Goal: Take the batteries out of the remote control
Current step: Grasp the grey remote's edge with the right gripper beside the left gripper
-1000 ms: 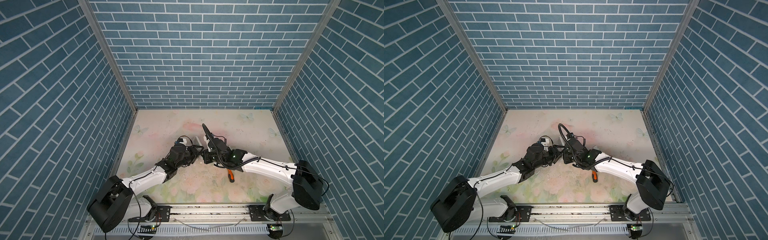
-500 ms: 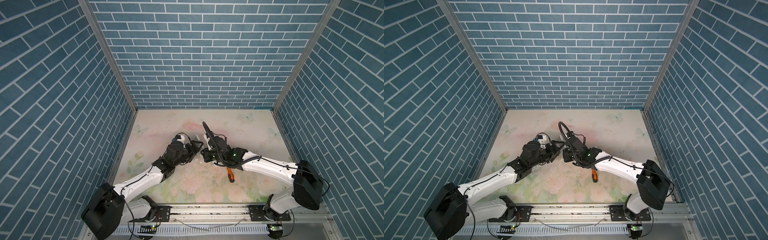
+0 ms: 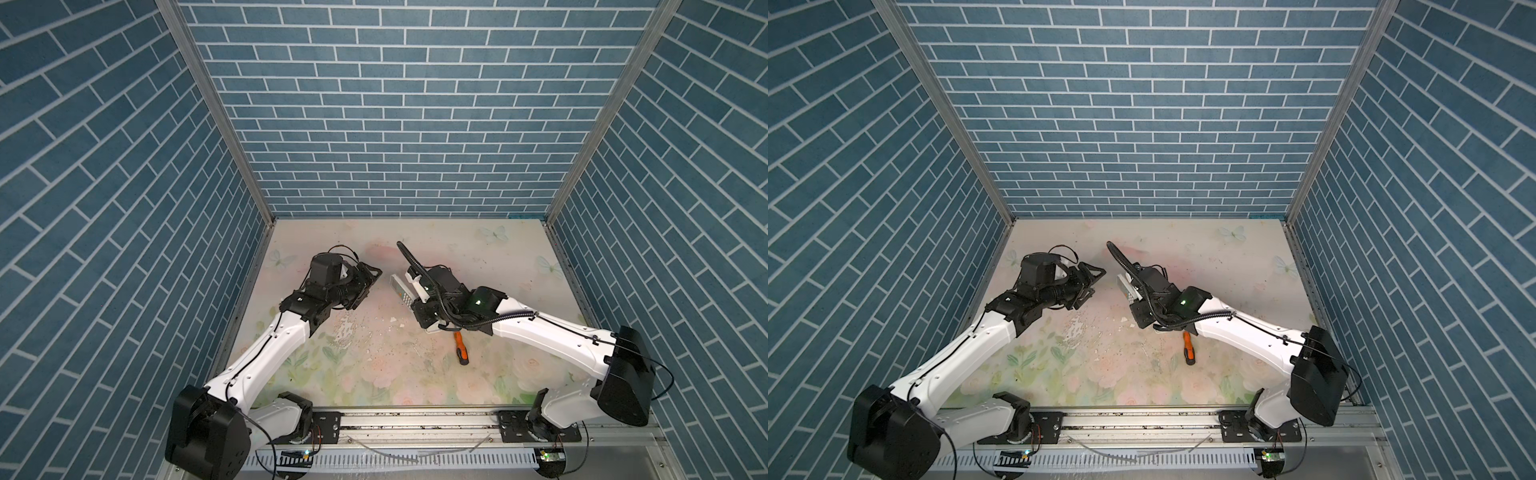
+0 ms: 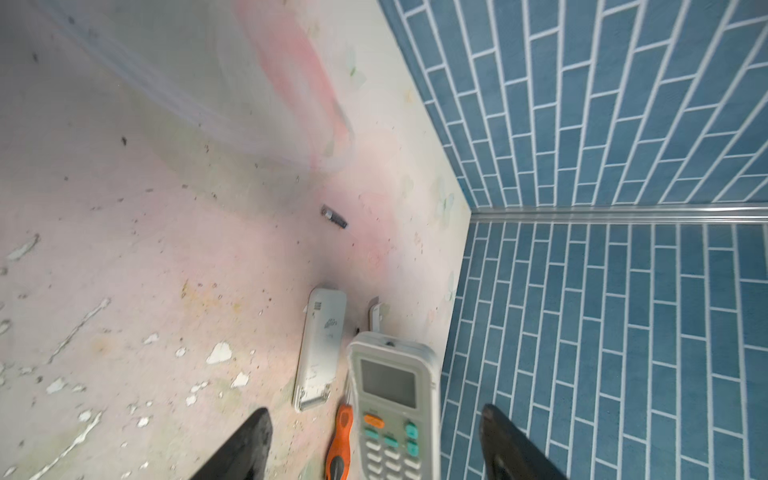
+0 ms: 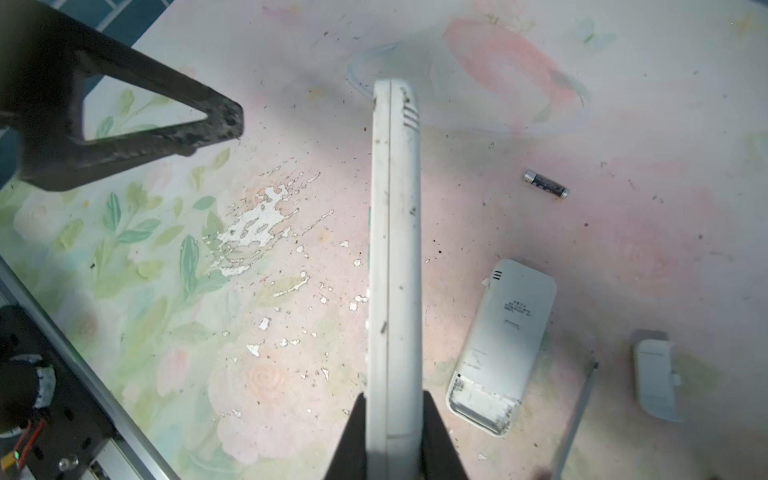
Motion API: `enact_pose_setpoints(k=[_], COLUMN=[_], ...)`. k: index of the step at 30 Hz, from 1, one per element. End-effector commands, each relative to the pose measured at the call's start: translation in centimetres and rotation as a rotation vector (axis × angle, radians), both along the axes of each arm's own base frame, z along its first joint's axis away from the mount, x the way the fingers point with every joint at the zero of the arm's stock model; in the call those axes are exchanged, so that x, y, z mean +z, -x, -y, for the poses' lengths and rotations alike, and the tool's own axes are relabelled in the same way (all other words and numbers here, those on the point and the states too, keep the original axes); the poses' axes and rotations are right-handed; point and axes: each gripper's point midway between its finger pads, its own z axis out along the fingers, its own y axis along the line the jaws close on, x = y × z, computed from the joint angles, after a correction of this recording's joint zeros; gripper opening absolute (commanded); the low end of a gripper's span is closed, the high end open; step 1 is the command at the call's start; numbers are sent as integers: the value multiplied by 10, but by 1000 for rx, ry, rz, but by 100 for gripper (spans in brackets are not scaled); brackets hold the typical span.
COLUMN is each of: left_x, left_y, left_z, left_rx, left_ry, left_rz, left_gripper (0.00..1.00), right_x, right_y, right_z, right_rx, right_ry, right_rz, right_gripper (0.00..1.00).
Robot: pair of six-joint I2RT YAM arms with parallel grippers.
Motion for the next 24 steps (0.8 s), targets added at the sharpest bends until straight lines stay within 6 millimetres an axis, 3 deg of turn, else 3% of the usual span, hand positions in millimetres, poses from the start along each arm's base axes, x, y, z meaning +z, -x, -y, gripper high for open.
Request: enact_pose_setpoints(k=[1,9,17,24], left_x=[-11,3,-14,-18], left_y=[17,21,39,38], left_z=[5,15,16,20], left_rx=[-64,-99,-122,-148], left_ry=[9,73,85,68], left_rz=[-125,-204,-309,-355], left_gripper=[79,79,68,66], right_x=[23,17,28,32], right_y=[6,16,17,17], right_z=[5,2,-12,-23], right_rx=[123,214,242,285], right_ry=[130,321,321,345], right_rz=[144,253,322,357], right_gripper=[0,0,0,0])
